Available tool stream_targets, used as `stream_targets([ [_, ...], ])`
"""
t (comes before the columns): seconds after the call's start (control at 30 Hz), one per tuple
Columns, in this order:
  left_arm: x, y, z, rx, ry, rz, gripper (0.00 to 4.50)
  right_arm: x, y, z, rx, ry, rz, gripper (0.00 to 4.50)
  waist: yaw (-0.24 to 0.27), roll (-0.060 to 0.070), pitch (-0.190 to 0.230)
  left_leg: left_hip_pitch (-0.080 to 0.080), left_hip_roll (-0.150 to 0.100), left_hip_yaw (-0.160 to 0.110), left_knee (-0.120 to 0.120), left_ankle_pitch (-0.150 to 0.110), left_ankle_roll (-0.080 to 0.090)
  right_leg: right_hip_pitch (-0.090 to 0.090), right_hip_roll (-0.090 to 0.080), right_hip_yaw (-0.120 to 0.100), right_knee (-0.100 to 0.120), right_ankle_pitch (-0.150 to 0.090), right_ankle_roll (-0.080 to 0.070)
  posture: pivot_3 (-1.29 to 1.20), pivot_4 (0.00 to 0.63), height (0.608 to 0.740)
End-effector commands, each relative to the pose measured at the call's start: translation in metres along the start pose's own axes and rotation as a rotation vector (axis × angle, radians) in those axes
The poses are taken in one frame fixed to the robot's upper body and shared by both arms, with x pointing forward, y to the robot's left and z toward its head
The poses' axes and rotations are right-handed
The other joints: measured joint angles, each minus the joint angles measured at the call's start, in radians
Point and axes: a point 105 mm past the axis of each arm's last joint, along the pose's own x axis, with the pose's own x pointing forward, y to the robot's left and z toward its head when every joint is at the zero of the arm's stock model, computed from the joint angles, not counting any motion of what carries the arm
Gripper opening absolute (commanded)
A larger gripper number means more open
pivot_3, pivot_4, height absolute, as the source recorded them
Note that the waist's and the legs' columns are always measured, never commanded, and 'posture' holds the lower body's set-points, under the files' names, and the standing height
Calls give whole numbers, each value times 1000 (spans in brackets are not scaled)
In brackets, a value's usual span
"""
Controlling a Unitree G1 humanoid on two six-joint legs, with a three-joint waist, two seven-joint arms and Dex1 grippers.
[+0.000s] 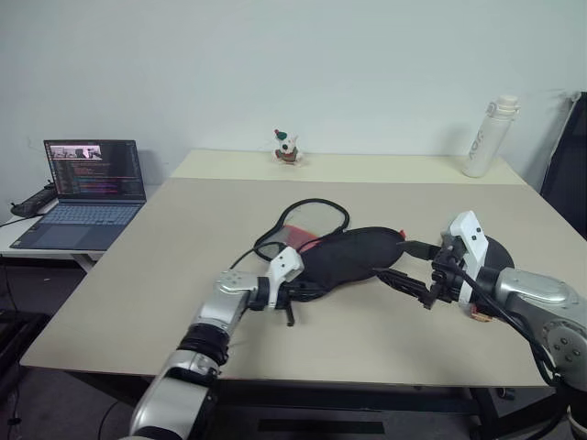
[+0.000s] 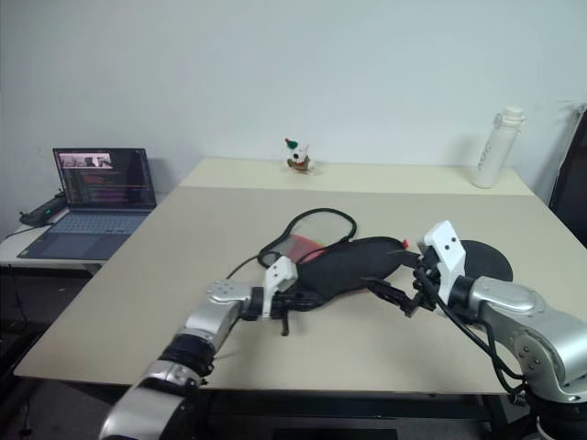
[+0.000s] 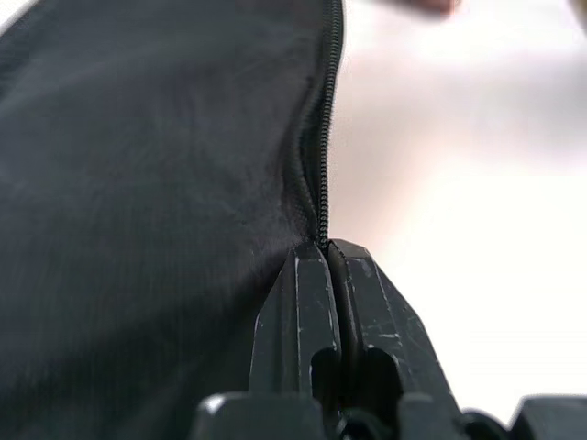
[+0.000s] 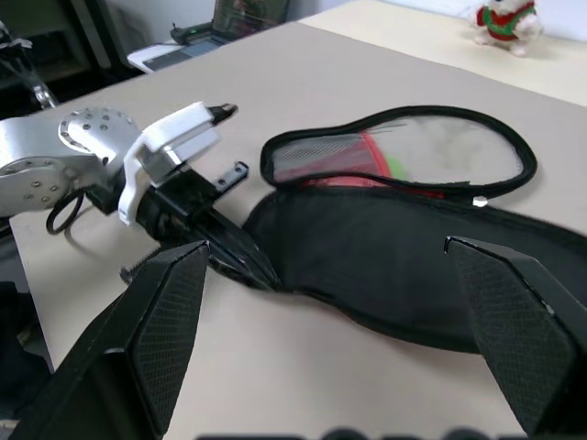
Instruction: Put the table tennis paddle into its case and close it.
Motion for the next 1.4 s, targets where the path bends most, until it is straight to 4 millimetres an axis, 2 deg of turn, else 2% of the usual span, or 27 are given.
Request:
stream_targets([
  [0.03,20,-2,17,-19,-33,59,16,-4,-1,8,-29,-29,3,4500,0,0,0,0,0,0,0,0,0,0,0,0,0,0,0,0,150,740],
  [0.07,24,-3,18,-26,-35,74,16,-4,-1,8,-30,-29,3,4500,0,0,0,0,0,0,0,0,0,0,0,0,1,0,0,0,150,740],
  [0.17,26,-9,20,-48,-52,60,687,-5,-2,7,-30,-23,4,4500,-7,0,0,1,0,1,1,0,0,0,0,1,0,0,0,0,150,740],
  [0.3,16,-13,21,-26,-58,63,2087,-6,-2,4,-20,-11,-2,4500,-8,0,0,1,0,1,0,0,0,0,0,1,0,0,0,0,150,740],
  [0.37,-4,-24,27,-58,-113,-18,2788,-5,-11,-4,19,9,-61,4500,-9,0,0,1,0,1,0,0,0,0,0,1,0,0,0,0,150,740],
  [0.47,-34,-33,33,-64,-153,-89,2788,-3,-18,-17,67,43,-112,4500,-15,0,0,1,1,1,0,0,0,-1,0,2,0,0,-1,0,150,740],
  [0.67,-90,1,28,10,-84,69,2788,19,-33,-42,208,72,-287,4500,-18,0,0,2,1,1,0,0,0,0,0,2,1,1,-2,0,150,740],
  [0.8,-113,3,19,42,-9,68,2788,35,-37,-62,318,111,-403,4500,-24,1,0,2,1,2,-1,0,0,-1,0,2,1,0,-3,0,150,740],
  [0.9,-120,7,21,53,-5,89,2788,43,-35,-74,424,125,-423,4500,-22,1,0,0,1,2,-1,0,0,-2,0,3,1,1,-4,0,150,740],
  [1.07,-122,10,22,35,-12,108,2788,60,-21,-82,515,137,-360,4500,-23,1,0,0,1,2,-1,0,0,-3,0,2,1,1,-4,0,150,740],
  [1.4,-124,0,31,42,-8,12,2788,116,6,-60,500,94,-219,4500,-31,1,0,-1,2,4,-1,0,0,-9,2,4,8,1,-4,0,150,740],
])
